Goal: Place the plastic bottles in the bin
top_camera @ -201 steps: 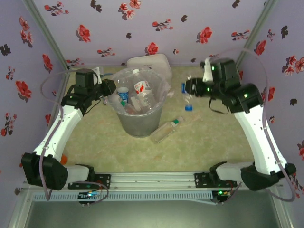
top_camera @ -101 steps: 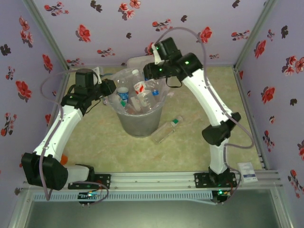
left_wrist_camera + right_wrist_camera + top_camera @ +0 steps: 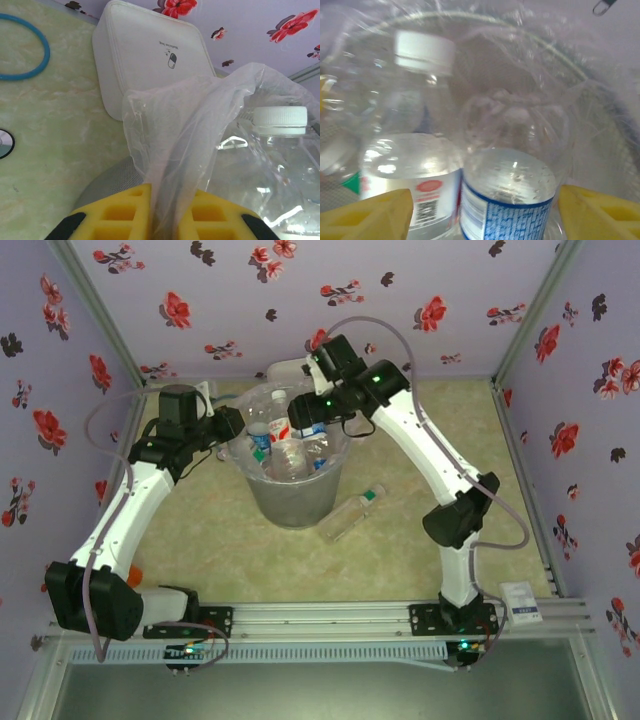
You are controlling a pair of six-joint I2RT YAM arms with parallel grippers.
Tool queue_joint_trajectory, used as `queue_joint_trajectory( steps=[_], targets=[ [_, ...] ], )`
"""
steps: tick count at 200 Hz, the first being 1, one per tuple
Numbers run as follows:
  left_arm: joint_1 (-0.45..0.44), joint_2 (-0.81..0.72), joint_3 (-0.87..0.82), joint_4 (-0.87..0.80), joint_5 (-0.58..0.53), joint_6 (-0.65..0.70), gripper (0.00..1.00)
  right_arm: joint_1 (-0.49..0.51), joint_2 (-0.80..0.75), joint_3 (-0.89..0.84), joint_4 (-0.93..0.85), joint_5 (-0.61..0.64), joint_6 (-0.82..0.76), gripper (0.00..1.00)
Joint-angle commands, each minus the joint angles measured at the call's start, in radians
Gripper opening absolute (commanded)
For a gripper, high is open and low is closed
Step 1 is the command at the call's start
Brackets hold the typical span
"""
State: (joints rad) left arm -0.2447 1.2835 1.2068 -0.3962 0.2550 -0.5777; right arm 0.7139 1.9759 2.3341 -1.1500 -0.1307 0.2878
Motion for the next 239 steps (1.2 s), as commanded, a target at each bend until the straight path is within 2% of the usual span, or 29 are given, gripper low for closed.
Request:
queue_joint_trajectory(
  steps=[1, 22, 46, 66, 87, 121, 146, 169, 209, 239],
  targets=[
    [0.006, 0.022, -0.004, -0.015, -0.036, -0.014, 0.15, -0.003, -0.107, 0.052, 0.011, 0.035, 0.010, 0.83],
    [0.005, 0.022, -0.007, -0.013, -0.036, -0.014, 0.15, -0.039, -0.193, -0.034, 0.035, 0.106, 0.059, 0.89],
    [0.006, 0.020, -0.010, -0.011, -0.035, -0.012, 0.16, -0.135, -0.364, -0.317, 0.175, 0.122, 0.206, 0.91],
    [0.006, 0.018, -0.013, -0.006, -0.029, -0.013, 0.16, -0.234, -0.534, -0.616, 0.323, 0.146, 0.374, 0.88],
    [0.006, 0.014, -0.013, -0.006, -0.024, -0.012, 0.16, -0.310, -0.678, -0.880, 0.380, 0.157, 0.491, 0.80],
    [0.007, 0.014, 0.007, -0.015, -0.021, -0.009, 0.16, -0.334, -0.780, -1.176, 0.428, 0.127, 0.594, 0.75],
    [0.007, 0.010, -0.001, -0.004, -0.019, -0.016, 0.16, -0.335, -0.792, -1.368, 0.607, 0.077, 0.712, 0.73],
    [0.007, 0.002, -0.013, -0.004, -0.020, -0.015, 0.16, -0.333, -0.750, -1.454, 0.707, 0.046, 0.774, 0.72],
    [0.008, 0.001, -0.022, -0.002, -0.025, -0.014, 0.16, -0.330, -0.645, -1.478, 0.746, 0.051, 0.777, 0.79],
    [0.008, 0.005, -0.014, -0.013, -0.025, -0.005, 0.16, -0.303, -0.554, -1.478, 0.794, 0.019, 0.821, 0.80]
  ],
)
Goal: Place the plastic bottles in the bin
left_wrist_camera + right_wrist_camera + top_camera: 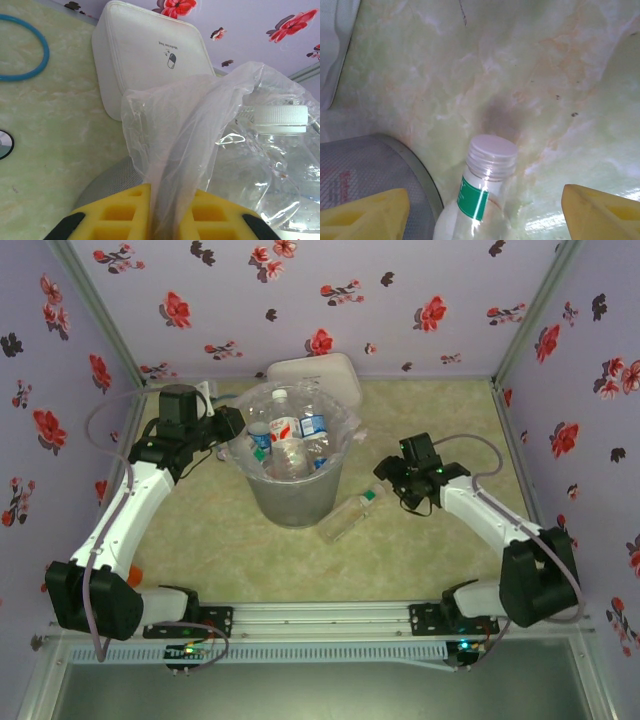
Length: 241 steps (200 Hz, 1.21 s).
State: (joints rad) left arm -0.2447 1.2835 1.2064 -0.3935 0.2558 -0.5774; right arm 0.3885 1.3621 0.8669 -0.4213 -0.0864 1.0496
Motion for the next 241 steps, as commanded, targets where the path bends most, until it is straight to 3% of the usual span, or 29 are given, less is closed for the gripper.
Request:
queue_joint_trajectory(
  steps=[1, 37, 71, 114, 145, 168, 207, 241],
  targets=[
    [0.008, 0.005, -0.013, -0.016, -0.026, -0.005, 0.16, 0.024, 0.063, -0.011, 0.066, -0.026, 0.060, 0.80],
    [0.008, 0.004, -0.004, -0.040, -0.033, 0.007, 0.16, 0.083, 0.162, -0.012, 0.106, -0.062, 0.121, 0.80],
    [0.008, -0.001, -0.007, -0.046, -0.039, 0.014, 0.16, 0.071, 0.260, -0.007, 0.164, -0.102, 0.114, 0.77],
    [0.008, -0.004, 0.004, -0.061, -0.049, 0.023, 0.16, 0.039, 0.235, 0.005, 0.157, -0.087, 0.084, 0.56],
    [0.009, -0.003, 0.009, -0.065, -0.048, 0.020, 0.16, -0.038, 0.136, 0.060, 0.004, -0.064, -0.030, 0.36],
    [0.008, -0.008, 0.002, -0.059, -0.048, 0.008, 0.16, -0.092, 0.031, 0.120, -0.137, -0.031, -0.130, 0.28],
    [-0.035, 0.006, 0.010, -0.043, -0.044, -0.011, 0.16, -0.196, -0.161, 0.336, -0.339, -0.016, -0.348, 0.23],
    [-0.102, 0.056, 0.042, -0.024, -0.047, -0.008, 0.16, -0.233, -0.222, 0.695, -0.468, 0.021, -0.527, 0.16]
  ],
)
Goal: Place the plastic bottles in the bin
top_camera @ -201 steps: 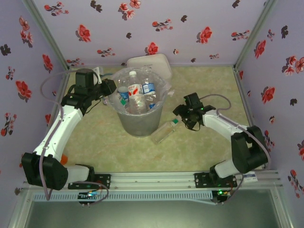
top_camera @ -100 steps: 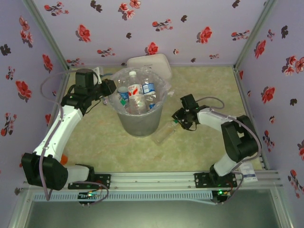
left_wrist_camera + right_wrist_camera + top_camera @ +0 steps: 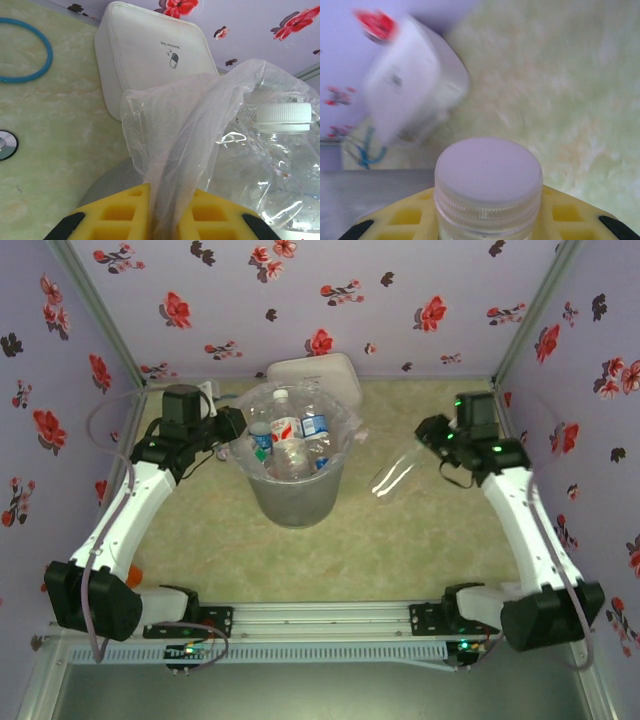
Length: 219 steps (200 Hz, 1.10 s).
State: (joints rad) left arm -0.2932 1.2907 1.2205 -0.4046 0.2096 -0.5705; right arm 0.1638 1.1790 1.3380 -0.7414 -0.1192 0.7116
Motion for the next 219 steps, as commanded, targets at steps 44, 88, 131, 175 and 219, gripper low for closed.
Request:
queue_joint_trajectory(
  steps=[44, 88, 131, 175, 219],
  targets=[
    [-0.134, 0.128, 0.085, 0.050, 0.002, -0.040, 0.15, 0.109, 0.038, 0.475, -0.039, -0.014, -0.254, 0.12],
    [-0.231, 0.195, 0.164, 0.096, -0.009, -0.060, 0.13, 0.414, 0.262, 0.691, -0.031, 0.033, -0.346, 0.13],
    [-0.283, 0.207, 0.178, 0.150, -0.048, -0.059, 0.13, 0.535, 0.429, 0.806, -0.165, 0.099, -0.414, 0.14],
    [-0.285, 0.208, 0.191, 0.148, -0.065, -0.056, 0.13, 0.553, 0.466, 0.716, -0.225, 0.057, -0.349, 0.16],
    [-0.285, 0.214, 0.213, 0.158, -0.082, -0.051, 0.13, 0.553, 0.453, 0.533, -0.196, 0.058, -0.257, 0.22]
  ],
)
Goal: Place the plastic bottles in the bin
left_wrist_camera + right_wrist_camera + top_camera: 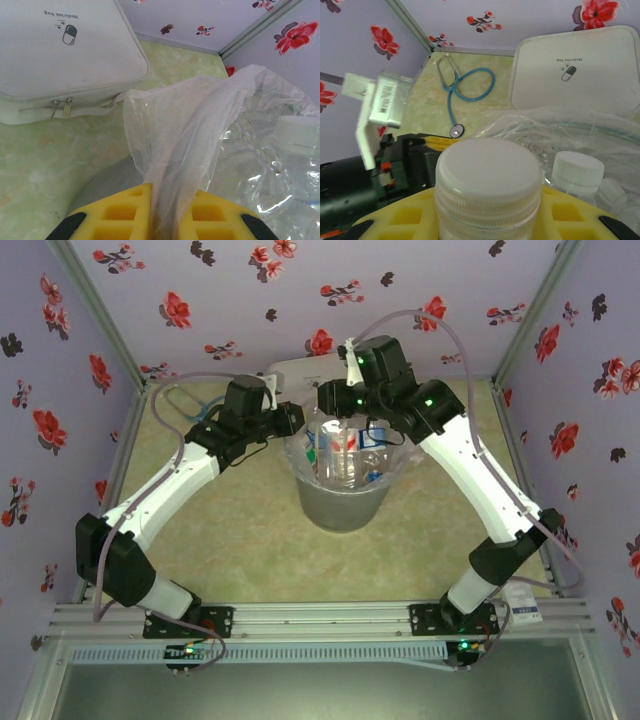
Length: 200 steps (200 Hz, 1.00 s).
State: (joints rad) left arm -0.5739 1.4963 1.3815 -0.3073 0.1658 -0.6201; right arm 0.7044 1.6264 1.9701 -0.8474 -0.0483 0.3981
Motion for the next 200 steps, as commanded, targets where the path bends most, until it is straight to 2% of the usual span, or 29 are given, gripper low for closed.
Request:
queue_joint_trajectory(
  steps=[1, 15, 35, 74, 108, 125, 147, 166, 200],
  targets=[
    [-0.004, 0.007, 0.053, 0.060, -0.037, -0.001, 0.13, 0.013, 0.006, -0.102, -0.090, -0.011, 0.057, 0.22],
    [-0.004, 0.005, 0.066, 0.063, -0.033, 0.009, 0.15, 0.013, 0.020, -0.114, -0.088, -0.006, 0.067, 0.27],
    [-0.003, -0.007, 0.082, 0.065, -0.025, 0.025, 0.25, 0.011, 0.033, -0.082, -0.084, -0.004, 0.069, 0.38],
    [0.016, -0.058, 0.097, 0.037, -0.035, 0.062, 0.55, 0.004, 0.042, 0.032, -0.104, 0.037, 0.022, 0.59],
    [0.068, -0.118, 0.079, 0.017, -0.045, 0.072, 0.60, 0.004, 0.067, 0.152, -0.145, 0.055, -0.017, 0.72],
    [0.101, -0.147, 0.069, -0.002, -0.051, 0.076, 0.60, 0.004, 0.068, 0.168, -0.158, 0.047, -0.022, 0.71],
    [0.140, -0.185, 0.045, -0.030, -0.051, 0.079, 0.61, 0.010, 0.061, 0.141, -0.181, -0.002, -0.022, 0.62],
    [0.173, -0.214, 0.007, -0.051, -0.051, 0.080, 0.61, 0.036, 0.060, 0.090, -0.183, -0.059, -0.013, 0.51],
    [0.235, -0.266, -0.072, -0.085, -0.052, 0.079, 0.62, 0.068, 0.063, -0.045, -0.156, -0.081, 0.007, 0.45]
  ],
)
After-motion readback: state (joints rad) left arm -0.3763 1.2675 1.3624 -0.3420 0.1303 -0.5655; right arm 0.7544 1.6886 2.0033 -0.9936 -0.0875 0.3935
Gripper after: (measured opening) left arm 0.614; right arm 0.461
